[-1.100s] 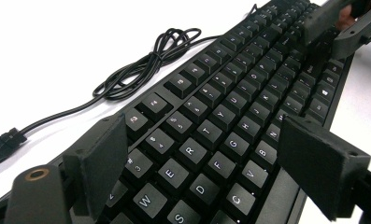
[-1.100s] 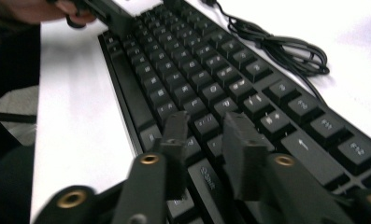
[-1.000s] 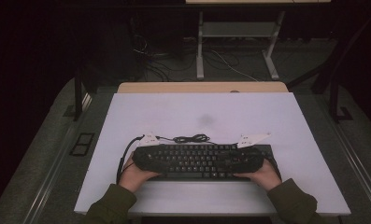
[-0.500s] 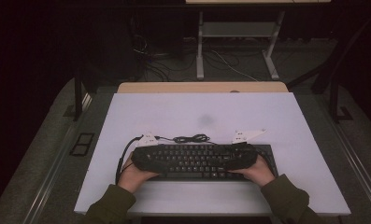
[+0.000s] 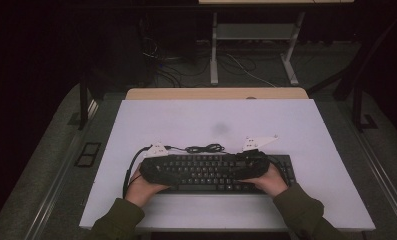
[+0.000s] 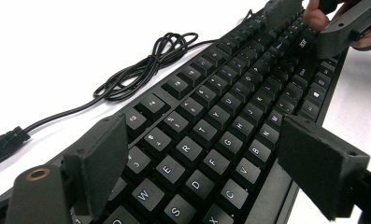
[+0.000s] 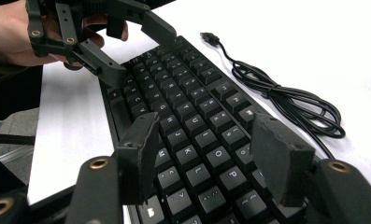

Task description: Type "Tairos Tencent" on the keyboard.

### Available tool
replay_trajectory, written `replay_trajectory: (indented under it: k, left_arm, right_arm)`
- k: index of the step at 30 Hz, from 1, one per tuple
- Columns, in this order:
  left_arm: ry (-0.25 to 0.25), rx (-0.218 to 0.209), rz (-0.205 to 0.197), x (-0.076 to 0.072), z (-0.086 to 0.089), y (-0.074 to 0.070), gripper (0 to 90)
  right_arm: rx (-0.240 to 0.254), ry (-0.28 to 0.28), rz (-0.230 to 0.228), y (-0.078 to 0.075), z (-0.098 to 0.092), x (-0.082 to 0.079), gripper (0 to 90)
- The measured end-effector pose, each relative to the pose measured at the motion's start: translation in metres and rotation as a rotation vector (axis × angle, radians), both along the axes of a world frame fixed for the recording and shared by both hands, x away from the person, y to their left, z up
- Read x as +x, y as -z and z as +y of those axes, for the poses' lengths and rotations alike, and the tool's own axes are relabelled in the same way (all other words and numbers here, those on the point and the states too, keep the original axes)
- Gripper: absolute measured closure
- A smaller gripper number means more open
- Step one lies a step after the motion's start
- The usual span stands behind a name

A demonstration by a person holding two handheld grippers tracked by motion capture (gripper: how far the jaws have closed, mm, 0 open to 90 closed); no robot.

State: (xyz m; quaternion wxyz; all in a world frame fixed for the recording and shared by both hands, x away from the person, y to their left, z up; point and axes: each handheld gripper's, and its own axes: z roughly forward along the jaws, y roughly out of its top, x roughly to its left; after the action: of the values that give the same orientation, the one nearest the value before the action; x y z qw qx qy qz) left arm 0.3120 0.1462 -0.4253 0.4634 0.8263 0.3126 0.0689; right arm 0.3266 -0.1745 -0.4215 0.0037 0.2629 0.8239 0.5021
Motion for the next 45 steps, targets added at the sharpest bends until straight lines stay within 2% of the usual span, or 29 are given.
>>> replay_trajectory:
  k: [9, 15, 23, 29, 30, 32, 36, 39, 45]
  left_arm:
    - [-0.003, -0.007, -0.01, -0.003, 0.004, -0.001, 18.9]
    - [-0.018, -0.012, -0.022, -0.005, 0.013, -0.002, 32.5]
    - [-0.023, -0.007, -0.018, -0.008, 0.025, -0.002, 52.9]
    - [-0.021, 0.012, -0.01, -0.01, 0.031, 0.0, 70.3]
    - [-0.023, 0.013, -0.009, -0.01, 0.031, 0.001, 70.3]
    - [-0.022, 0.033, -0.007, -0.01, 0.032, 0.002, 78.3]
    - [-0.019, 0.055, 0.004, -0.01, 0.033, 0.005, 87.4]
    - [-0.021, 0.063, 0.022, -0.008, 0.033, 0.008, 89.3]
    - [-0.015, 0.082, 0.03, -0.008, 0.035, 0.008, 89.3]
  right_arm:
    - [0.011, -0.003, -0.003, -0.002, 0.01, 0.006, 41.8]
    - [0.021, -0.001, 0.002, -0.001, 0.015, 0.01, 41.1]
    - [0.029, -0.007, 0.004, -0.001, 0.023, 0.016, 39.5]
    - [0.024, -0.018, 0.003, -0.001, 0.032, 0.019, 38.3]
    - [0.024, -0.018, 0.003, -0.001, 0.032, 0.019, 38.3]
    - [0.027, -0.02, 0.0, -0.001, 0.034, 0.02, 37.6]
    - [0.026, -0.016, 0.0, 0.0, 0.035, 0.02, 36.8]
    - [0.025, -0.012, -0.001, 0.0, 0.034, 0.019, 36.3]
    - [0.022, -0.006, -0.002, 0.001, 0.034, 0.019, 35.3]
